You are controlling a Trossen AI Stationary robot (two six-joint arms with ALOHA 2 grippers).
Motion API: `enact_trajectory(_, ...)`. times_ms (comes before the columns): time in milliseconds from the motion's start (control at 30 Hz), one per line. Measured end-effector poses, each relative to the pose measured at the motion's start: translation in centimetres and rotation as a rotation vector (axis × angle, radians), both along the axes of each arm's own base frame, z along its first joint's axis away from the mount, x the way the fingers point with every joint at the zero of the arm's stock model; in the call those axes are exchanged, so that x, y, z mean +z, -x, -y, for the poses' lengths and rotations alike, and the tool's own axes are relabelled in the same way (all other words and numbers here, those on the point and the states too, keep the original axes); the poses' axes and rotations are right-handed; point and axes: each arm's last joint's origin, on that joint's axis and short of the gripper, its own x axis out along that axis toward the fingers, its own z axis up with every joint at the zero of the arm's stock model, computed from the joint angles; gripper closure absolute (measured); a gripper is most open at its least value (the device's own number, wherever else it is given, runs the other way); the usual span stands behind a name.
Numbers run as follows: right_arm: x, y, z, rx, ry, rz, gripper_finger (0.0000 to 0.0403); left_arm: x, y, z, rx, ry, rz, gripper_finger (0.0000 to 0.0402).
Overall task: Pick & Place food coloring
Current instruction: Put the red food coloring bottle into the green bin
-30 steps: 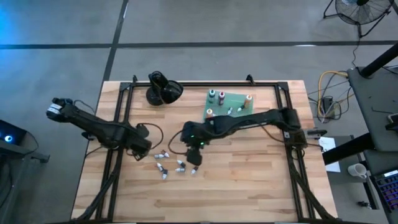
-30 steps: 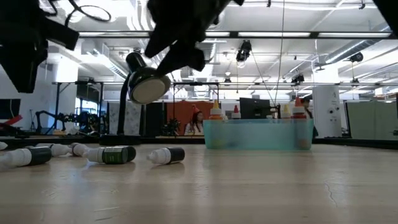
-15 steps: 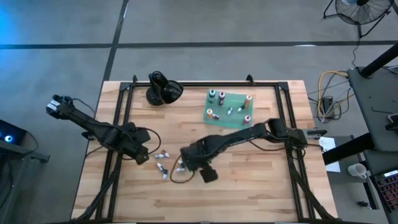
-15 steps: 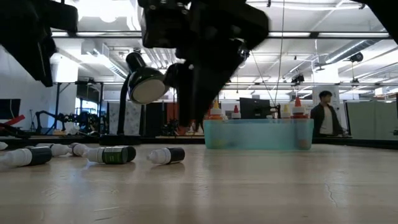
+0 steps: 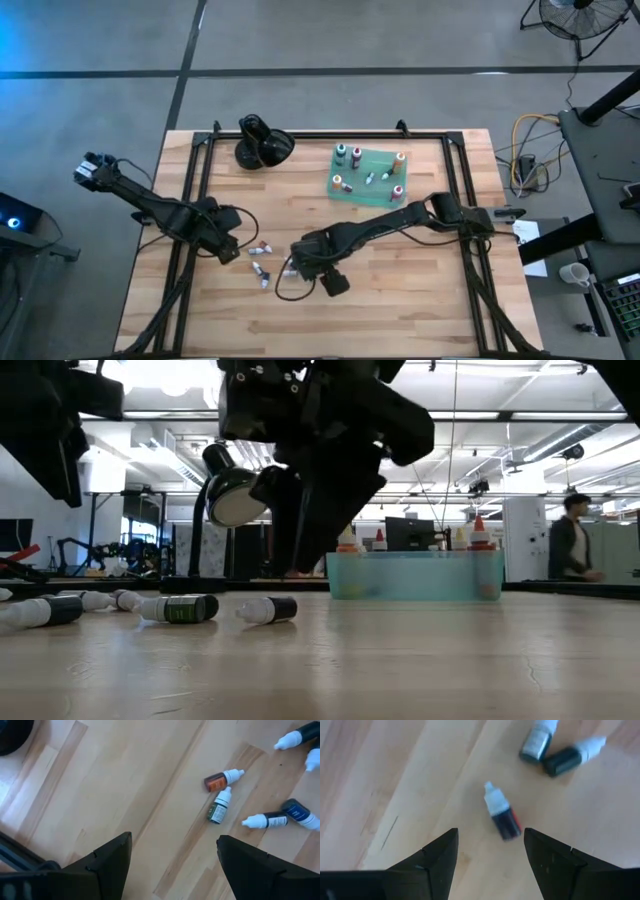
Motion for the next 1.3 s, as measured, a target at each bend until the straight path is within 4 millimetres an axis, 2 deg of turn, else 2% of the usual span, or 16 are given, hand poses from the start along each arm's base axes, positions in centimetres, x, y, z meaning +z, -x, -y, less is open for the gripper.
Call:
enact_trajectory(167,-0.9,-0.4,-0.1,0.097,0.024,0.04,0.0184,0.0,-0.1,0.1,-0.018,0.002,0.011,0.0139)
enact_trajectory(533,-2.9,-1.0,-0.2,0.126,0.037,0.041,0.0184,0.1,-0.3,0.1,-0.016,0.01,0.028,0.0138)
enact_trajectory(633,-3.3,-1.0,-0.1,0.07,0.059,0.027,0.0191,0.1,-0.3,0.1,-0.009,0.003,0.039,0.0138)
enact_trajectory(767,-3.6,-1.0,0.1,0.04,0.062,0.013,0.0233,0.1,-0.5,0.2,0.001,0.002,0.06,0.0138)
enact_trajectory(933,-3.3,-1.0,0.2,-0.023,0.048,0.003,0.032,0.2,-0.6,0.2,0.016,0.013,0.076,0.0138)
enact_trajectory(1000,-2.5,-1.0,0.7,-0.111,0.025,-0.019,0.0351,0.1,-0.7,0.3,0.017,0.018,0.084,0.0138)
enact_trajectory(1067,-0.8,-0.8,1.5,-0.193,0.007,-0.016,0.0366,-0.1,-0.7,0.3,0.018,0.021,0.09,0.0138)
enact_trajectory(1133,2.5,-0.2,2.6,-0.284,0.028,0.038,0.0366,-0.3,-0.8,0.3,0.018,0.026,0.1,0.0138)
enact_trajectory(1200,6.9,1.2,4.2,-0.39,0.095,0.122,0.0366,-0.5,-0.9,0.4,0.019,0.032,0.111,0.0138)
enact_trajectory(1300,11.9,4.3,7.2,-0.587,0.266,0.203,0.0362,-0.7,-1.2,0.5,0.019,0.047,0.14,0.0138)
